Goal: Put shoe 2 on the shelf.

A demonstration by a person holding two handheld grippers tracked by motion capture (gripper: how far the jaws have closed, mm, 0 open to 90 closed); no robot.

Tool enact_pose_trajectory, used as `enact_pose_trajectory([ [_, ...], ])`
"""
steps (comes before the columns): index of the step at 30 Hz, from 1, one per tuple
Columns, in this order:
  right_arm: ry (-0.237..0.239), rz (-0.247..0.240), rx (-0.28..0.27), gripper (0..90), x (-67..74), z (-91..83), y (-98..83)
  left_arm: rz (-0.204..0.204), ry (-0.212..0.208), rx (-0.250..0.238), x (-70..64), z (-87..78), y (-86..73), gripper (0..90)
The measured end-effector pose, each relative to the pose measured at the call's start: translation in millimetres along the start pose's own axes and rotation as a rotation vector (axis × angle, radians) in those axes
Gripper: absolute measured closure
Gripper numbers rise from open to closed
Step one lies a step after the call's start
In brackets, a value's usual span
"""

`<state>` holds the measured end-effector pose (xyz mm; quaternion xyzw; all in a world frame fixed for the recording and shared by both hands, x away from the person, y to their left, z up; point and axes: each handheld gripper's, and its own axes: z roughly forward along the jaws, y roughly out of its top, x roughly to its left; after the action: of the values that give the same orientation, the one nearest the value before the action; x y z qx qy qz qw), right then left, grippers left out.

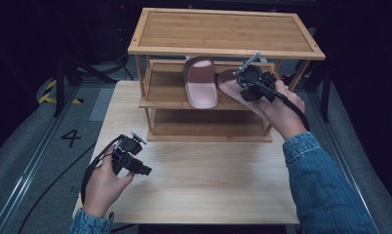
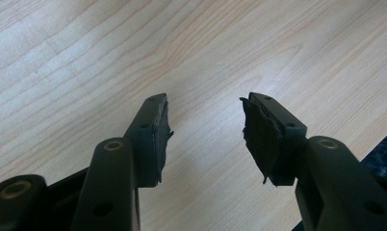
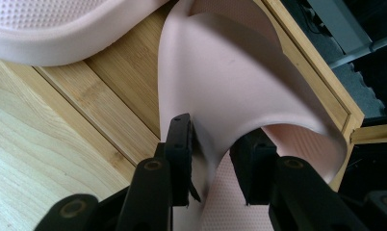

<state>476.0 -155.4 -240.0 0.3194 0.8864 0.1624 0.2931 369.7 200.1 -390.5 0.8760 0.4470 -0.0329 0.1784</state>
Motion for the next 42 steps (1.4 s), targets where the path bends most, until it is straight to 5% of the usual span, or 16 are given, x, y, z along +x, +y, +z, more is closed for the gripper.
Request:
enact_pose_trajectory([
  [10, 0.118, 0.082, -0.051, 55.5, -11.6, -21.2, -19.1, 0.024, -0.008, 0.005, -2.7, 1.8, 9.0, 51.3],
  [17, 0.184, 0.174, -0.070, 53.6, -28.2, -47.6, -53.0, 0.036, -0.018, 0.015, -5.9, 5.1, 18.6, 51.2],
  [20, 0.256, 0.237, -0.063, 53.1, -40.4, -52.8, -70.8, 0.046, -0.014, 0.017, -5.3, 5.4, 21.8, 51.2],
  [28, 0.256, 0.368, -0.001, 56.1, -68.9, -64.2, -120.0, 0.055, -0.019, 0.024, -5.4, 8.2, 27.3, 50.9],
  [35, 0.284, 0.395, 0.070, 59.9, -76.6, -54.7, -148.6, 0.047, -0.023, 0.018, -3.8, 6.1, 25.4, 50.8],
  [42, 0.345, 0.364, 0.118, 74.3, -68.8, -41.0, -150.7, 0.040, -0.011, 0.017, -3.1, 6.1, 21.5, 50.8],
])
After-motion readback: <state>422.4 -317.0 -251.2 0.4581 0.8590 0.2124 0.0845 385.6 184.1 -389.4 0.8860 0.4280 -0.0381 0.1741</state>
